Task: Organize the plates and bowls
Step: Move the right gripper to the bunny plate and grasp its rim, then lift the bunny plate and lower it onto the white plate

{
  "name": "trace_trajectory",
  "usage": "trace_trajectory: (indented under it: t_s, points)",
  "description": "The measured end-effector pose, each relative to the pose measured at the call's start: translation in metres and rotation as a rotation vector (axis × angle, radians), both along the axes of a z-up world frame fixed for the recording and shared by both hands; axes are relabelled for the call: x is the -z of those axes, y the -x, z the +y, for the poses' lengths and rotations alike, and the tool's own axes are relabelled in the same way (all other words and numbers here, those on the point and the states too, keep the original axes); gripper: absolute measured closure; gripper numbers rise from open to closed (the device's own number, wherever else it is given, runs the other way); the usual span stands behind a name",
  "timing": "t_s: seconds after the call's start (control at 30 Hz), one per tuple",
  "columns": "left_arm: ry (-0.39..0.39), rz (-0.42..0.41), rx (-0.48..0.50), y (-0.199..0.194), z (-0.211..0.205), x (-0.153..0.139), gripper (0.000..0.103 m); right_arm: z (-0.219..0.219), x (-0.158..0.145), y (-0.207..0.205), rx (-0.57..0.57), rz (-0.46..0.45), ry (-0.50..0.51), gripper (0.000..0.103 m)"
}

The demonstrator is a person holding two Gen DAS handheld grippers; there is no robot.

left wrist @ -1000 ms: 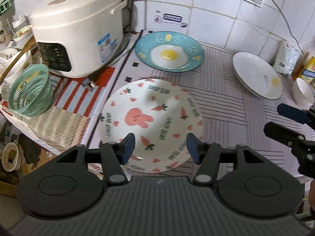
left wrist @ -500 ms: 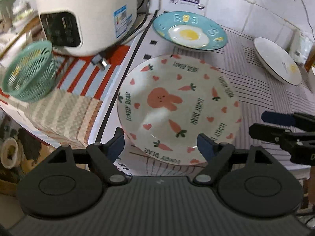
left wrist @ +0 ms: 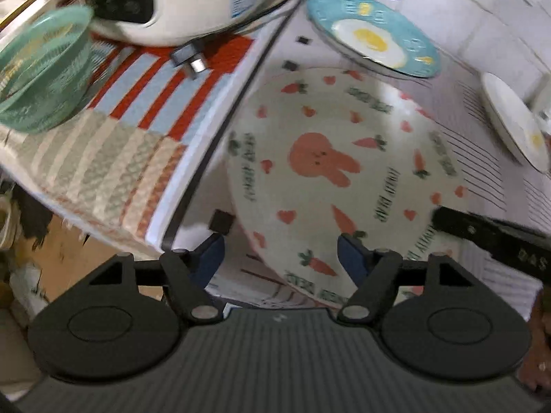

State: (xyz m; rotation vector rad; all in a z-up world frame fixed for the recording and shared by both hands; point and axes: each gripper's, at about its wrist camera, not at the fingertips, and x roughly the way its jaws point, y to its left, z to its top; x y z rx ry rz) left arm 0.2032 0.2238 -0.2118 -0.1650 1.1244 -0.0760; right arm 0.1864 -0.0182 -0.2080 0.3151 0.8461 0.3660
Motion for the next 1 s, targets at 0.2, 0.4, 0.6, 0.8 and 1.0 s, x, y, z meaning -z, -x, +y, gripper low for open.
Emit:
trace_trajectory:
  t_s: [0.2,0.4,0.6,0.8,1.0]
  points:
    - [-0.029,-0.030,-0.003,-0.001,-0.001,-0.002,0.053,-0.003,0.001,0.000,0.027,0.016,-0.027,0.087]
    - [0.019,-0.045,-0.028,-0.001,0.001,-0.001,0.067,-0.001,0.005,-0.004,0.032,0.024,-0.044,0.087]
    - [0.011,-0.022,-0.019,-0.002,-0.003,-0.004,0.068,-0.003,0.009,-0.006,0.030,0.022,-0.078,0.086]
    - [0.010,0.000,0.042,0.000,-0.016,-0.021,0.068,-0.005,-0.008,0.000,-0.015,0.013,-0.018,0.083]
    - [-0.034,-0.057,0.125,0.017,-0.053,-0.051,0.068,-0.032,-0.027,0.022,-0.006,-0.010,-0.042,0.082]
